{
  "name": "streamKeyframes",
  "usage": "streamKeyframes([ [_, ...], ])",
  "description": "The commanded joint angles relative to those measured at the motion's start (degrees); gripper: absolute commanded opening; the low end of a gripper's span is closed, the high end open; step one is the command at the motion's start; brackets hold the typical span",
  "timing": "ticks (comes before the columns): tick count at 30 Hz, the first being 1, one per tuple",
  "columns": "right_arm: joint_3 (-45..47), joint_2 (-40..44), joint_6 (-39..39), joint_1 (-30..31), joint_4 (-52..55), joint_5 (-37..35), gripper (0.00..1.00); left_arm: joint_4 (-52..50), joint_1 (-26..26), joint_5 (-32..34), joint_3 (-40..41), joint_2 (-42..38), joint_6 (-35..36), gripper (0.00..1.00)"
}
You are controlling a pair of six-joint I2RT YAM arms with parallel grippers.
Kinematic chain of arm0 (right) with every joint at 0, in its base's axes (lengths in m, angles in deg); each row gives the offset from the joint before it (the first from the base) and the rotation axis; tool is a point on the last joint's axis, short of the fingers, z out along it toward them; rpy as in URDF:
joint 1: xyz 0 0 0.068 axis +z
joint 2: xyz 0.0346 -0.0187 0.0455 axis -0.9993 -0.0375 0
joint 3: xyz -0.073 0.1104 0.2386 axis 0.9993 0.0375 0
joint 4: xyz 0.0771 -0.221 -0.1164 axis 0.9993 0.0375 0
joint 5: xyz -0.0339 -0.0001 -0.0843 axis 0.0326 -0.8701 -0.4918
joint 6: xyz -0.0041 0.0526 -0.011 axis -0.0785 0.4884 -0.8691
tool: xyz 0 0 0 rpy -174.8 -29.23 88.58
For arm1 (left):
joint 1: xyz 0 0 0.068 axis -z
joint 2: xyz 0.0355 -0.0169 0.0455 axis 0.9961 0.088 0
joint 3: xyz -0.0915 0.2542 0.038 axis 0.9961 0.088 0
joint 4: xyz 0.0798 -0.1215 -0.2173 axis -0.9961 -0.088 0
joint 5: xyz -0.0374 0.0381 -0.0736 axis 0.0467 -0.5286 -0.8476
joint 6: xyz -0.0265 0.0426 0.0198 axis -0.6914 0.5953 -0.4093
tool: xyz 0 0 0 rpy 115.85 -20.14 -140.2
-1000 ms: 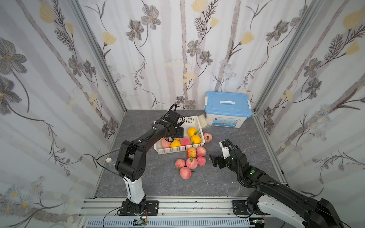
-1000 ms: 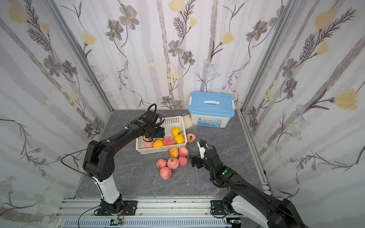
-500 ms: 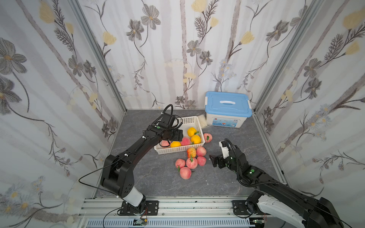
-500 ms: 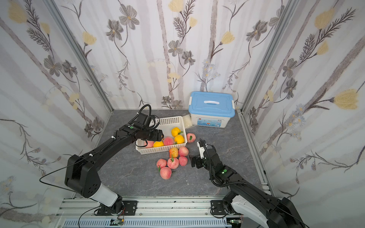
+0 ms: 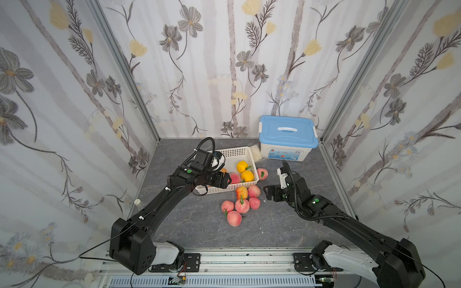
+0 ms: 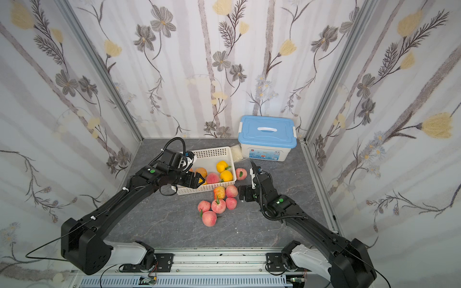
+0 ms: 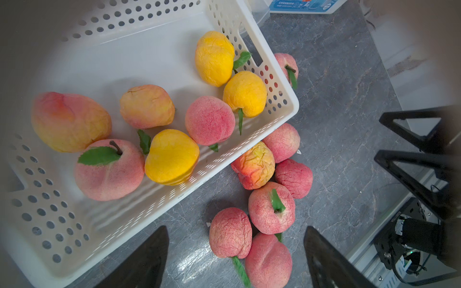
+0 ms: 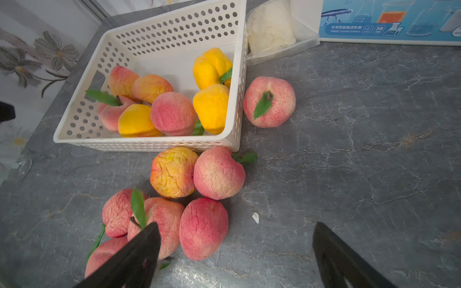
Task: Put the peaches into the basket
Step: Pick up the peach from the center of the board.
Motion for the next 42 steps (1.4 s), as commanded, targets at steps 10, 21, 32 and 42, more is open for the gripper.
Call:
streamKeyframes([
  [10, -19.20, -22.89, 16.23, -4.63, -0.47, 3.33, 0.90, -2.25, 0.26, -1.79, 0.79, -1.52, 2.21, 0.87],
  [21, -24.44, -32.86, 20.68, -7.37, -2.12, -1.74, 0.84, -1.61, 0.26, -3.23, 0.96, -0.73, 1.56, 0.87],
  [32, -30.02, -40.25, 18.64, -8.45, -1.13, -0.29, 0.84, -1.35, 0.27, -3.61, 0.96, -0.17, 1.36, 0.87],
  [42, -32.66, -44.60, 17.72, -8.70, 0.30, 1.64, 0.81, -1.26, 0.24, -3.91, 0.98, 0.13, 1.19, 0.87],
])
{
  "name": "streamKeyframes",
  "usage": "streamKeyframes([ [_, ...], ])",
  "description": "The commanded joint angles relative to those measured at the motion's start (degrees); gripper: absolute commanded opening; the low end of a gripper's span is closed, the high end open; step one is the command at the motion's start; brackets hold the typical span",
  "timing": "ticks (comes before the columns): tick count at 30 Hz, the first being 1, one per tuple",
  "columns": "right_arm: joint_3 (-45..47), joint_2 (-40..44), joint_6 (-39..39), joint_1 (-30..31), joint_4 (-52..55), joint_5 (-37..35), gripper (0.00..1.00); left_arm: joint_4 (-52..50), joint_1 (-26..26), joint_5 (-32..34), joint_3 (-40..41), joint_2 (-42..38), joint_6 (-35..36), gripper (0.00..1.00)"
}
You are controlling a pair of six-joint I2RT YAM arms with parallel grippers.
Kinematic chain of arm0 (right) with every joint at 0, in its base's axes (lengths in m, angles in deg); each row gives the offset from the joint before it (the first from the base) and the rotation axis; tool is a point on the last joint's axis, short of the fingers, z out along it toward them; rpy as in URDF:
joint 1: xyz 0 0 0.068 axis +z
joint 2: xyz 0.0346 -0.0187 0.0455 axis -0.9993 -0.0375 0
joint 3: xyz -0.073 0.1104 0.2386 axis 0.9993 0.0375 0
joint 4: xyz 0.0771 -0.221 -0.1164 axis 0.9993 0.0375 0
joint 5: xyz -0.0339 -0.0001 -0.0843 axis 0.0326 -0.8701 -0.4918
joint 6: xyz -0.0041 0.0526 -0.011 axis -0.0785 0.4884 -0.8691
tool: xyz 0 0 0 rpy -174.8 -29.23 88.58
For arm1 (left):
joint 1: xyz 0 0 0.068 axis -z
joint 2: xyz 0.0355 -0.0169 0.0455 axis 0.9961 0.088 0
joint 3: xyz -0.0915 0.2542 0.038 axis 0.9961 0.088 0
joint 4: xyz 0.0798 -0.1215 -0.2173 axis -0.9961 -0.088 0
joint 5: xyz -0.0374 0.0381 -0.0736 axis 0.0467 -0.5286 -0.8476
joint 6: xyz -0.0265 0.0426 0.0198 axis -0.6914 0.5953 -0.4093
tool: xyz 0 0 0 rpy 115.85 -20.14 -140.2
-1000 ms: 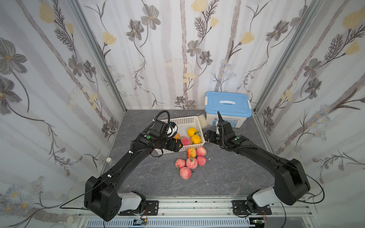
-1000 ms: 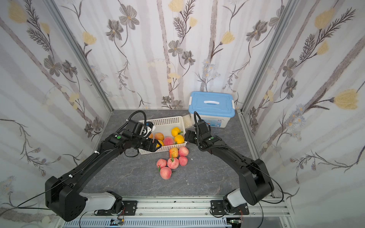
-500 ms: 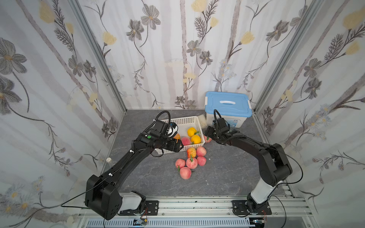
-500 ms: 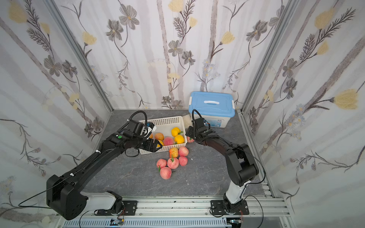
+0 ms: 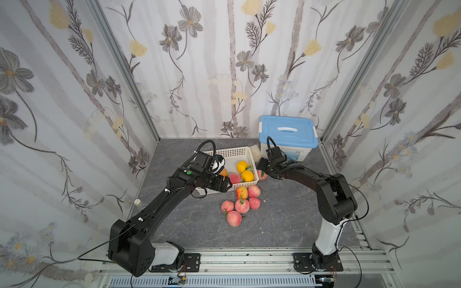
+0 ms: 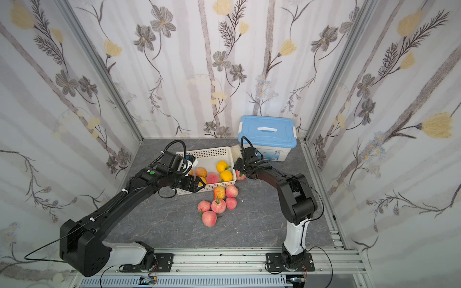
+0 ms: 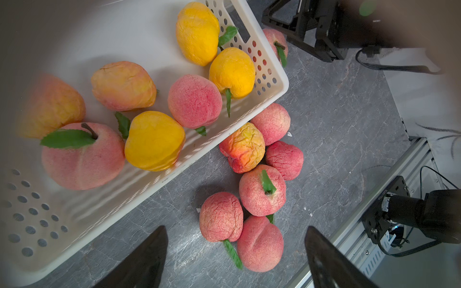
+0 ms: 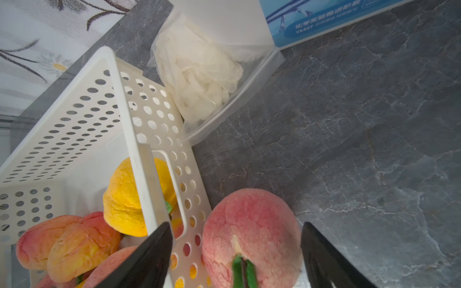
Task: Put the peaches into the basket
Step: Pick up the peach from the center of the board.
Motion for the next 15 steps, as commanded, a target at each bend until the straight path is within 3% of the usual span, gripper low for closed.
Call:
streamKeyframes([
  [1, -0.68, -0.95, -0.31, -0.01, 0.04, 1.09, 0.81, 0.58, 0.02, -0.61, 0.07, 0.18, 0.66, 0.87],
  [15, -0.69, -3.00, -1.16, 0.00, 1.03, 1.87, 0.68, 0.69, 0.01, -0.92, -0.02, 0.08, 0.50, 0.87],
])
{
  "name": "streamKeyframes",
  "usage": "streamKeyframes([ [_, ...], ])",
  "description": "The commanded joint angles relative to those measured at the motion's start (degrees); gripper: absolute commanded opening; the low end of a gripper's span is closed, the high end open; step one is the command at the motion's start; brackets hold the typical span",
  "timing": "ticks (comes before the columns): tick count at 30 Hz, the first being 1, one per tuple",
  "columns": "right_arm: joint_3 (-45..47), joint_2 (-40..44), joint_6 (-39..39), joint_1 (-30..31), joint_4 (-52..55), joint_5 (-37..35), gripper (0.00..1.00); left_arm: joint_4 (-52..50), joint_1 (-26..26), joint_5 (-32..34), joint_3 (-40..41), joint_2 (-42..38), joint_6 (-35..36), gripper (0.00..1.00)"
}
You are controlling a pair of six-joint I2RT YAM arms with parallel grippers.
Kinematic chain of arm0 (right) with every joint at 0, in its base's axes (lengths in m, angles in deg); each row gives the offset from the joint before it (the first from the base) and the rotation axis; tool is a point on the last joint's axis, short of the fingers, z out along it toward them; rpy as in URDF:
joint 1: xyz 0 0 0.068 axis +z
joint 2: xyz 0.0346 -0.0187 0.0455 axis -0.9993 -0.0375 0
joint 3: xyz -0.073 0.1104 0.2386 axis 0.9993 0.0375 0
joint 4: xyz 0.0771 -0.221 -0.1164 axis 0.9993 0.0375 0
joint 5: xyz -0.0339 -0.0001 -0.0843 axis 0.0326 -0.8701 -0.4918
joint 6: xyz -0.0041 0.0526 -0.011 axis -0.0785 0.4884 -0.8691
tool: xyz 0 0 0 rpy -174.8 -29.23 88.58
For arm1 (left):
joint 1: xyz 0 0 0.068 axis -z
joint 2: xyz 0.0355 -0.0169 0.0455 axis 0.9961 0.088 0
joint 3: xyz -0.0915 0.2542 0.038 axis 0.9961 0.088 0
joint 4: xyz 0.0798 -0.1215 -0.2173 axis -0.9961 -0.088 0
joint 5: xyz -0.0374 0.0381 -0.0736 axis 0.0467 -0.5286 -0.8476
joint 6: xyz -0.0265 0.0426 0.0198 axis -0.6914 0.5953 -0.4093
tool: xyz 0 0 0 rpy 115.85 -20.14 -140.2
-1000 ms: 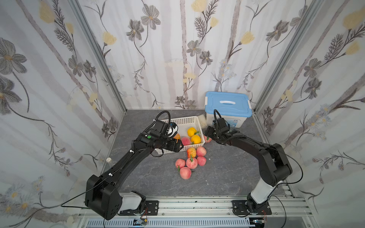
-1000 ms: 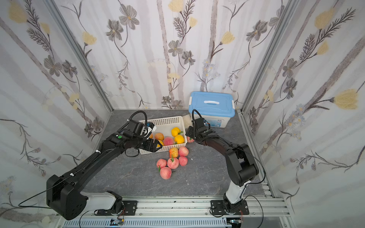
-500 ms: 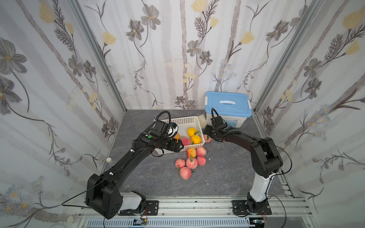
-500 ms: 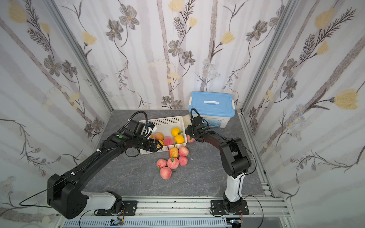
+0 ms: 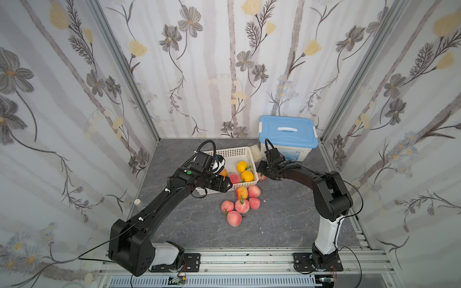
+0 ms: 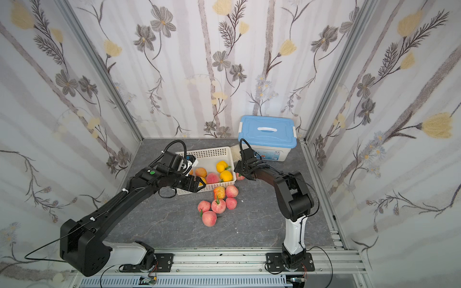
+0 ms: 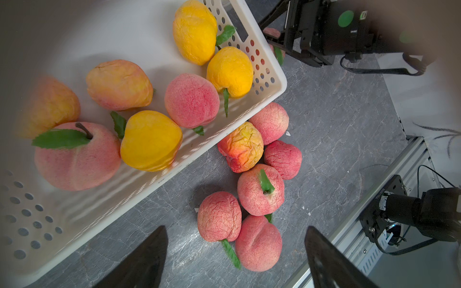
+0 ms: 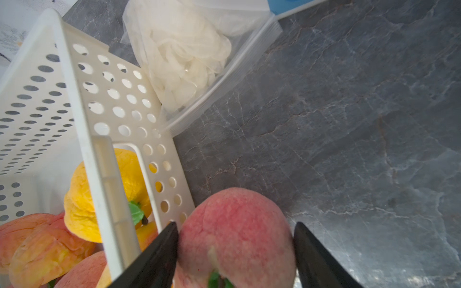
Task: Put the peaches into the basket
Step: Pick up the peach from the center of the board.
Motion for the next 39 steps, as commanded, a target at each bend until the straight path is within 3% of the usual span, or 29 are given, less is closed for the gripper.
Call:
streamKeyframes([
  [1, 0.04, -0.38, -0.49, 0.00, 0.10, 0.63, 0.66, 0.77, 0.02, -0.57, -0.03, 0.02, 0.59, 0.87],
  [9, 2.61, 3.74, -2.47, 0.05, 0.73, -0.81, 0.60, 0.91, 0.01, -0.68, 0.06, -0.08, 0.63, 0.87],
  [20, 9.57, 17.30, -6.73, 0.87, 3.44, -4.24, 0.58, 2.00, -0.81, -0.64, 0.59, -0.20, -0.12, 0.87],
  [32, 5.22, 30.33, -12.94, 9.43, 12.60, -13.51, 0.58, 3.06, -3.13, -0.43, 1.15, -0.84, -1.43, 0.87],
  [39, -1.91, 30.51, -15.96, 15.97, 14.32, -15.22, 0.59, 3.55, -4.52, 0.03, 1.29, -0.92, -2.25, 0.87],
])
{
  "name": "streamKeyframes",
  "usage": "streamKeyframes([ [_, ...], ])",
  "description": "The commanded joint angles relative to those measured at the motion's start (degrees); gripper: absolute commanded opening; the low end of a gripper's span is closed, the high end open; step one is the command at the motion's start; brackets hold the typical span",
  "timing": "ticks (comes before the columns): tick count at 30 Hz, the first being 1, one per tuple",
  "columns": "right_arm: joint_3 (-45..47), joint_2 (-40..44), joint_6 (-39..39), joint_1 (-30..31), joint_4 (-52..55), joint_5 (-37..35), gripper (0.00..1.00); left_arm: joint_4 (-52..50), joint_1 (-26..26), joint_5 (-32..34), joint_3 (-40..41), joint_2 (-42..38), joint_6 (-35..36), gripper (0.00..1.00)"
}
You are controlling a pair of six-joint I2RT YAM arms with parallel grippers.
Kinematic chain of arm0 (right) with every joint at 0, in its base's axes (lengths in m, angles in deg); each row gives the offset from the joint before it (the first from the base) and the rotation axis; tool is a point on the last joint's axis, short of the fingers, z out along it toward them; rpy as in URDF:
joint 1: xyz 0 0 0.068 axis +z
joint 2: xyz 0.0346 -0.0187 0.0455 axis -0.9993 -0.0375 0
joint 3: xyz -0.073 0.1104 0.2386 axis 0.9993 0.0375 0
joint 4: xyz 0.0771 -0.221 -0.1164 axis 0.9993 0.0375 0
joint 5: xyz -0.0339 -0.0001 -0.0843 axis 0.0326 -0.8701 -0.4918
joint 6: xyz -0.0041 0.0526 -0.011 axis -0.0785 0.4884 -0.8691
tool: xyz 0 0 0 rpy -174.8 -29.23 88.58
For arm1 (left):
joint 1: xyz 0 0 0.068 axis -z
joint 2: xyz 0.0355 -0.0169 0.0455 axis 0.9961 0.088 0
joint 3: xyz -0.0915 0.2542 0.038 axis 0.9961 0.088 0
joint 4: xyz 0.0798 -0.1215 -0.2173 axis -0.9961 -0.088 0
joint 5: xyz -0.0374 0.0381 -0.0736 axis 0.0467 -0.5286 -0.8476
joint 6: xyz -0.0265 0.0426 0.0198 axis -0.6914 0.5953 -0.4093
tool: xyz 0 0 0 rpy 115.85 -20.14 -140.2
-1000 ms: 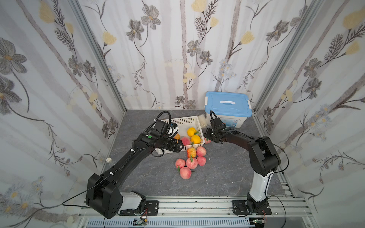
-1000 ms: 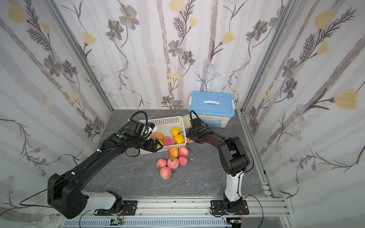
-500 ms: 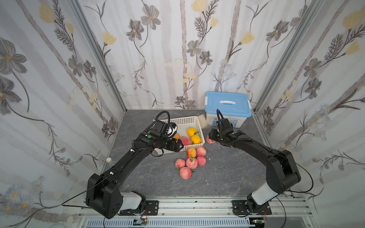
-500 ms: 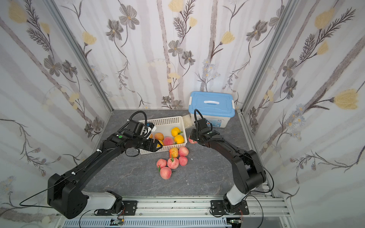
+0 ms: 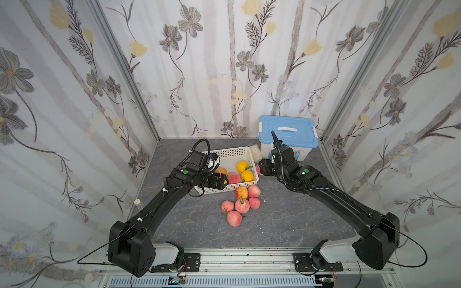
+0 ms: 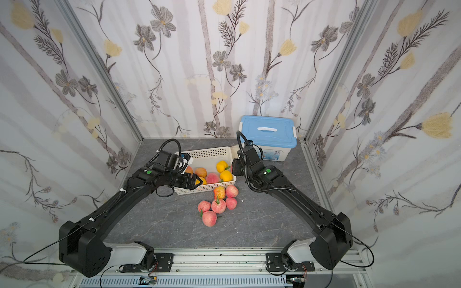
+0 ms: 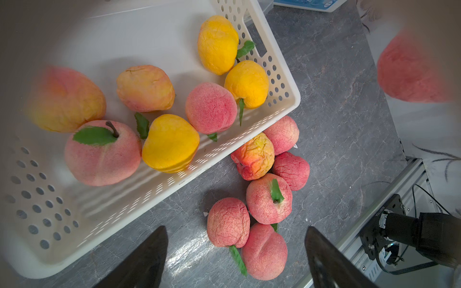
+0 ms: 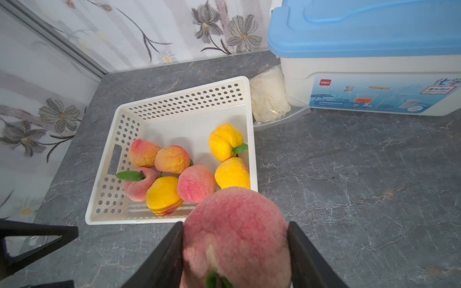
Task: Put the peaches into the basket
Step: Pick up the peach from the center of the board, then place the peach in the basket.
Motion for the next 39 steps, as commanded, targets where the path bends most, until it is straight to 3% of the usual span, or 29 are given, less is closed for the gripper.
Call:
streamKeyframes([
  [1, -3.26, -0.98, -2.81, 2.46, 0.36, -2.68, 0.59, 1.77, -0.56, 0.22, 0.21, -0.33, -0.38, 0.87],
  [14, -19.02, -17.51, -7.34, 6.41, -2.39, 2.05, 0.59, 2.01, -2.15, 0.62, 0.34, -0.29, -0.56, 0.87],
  [39, -35.70, -39.73, -11.97, 2.75, 0.46, 2.74, 0.59, 2.15, -2.88, 0.05, 0.42, 0.29, -0.91, 0.87],
])
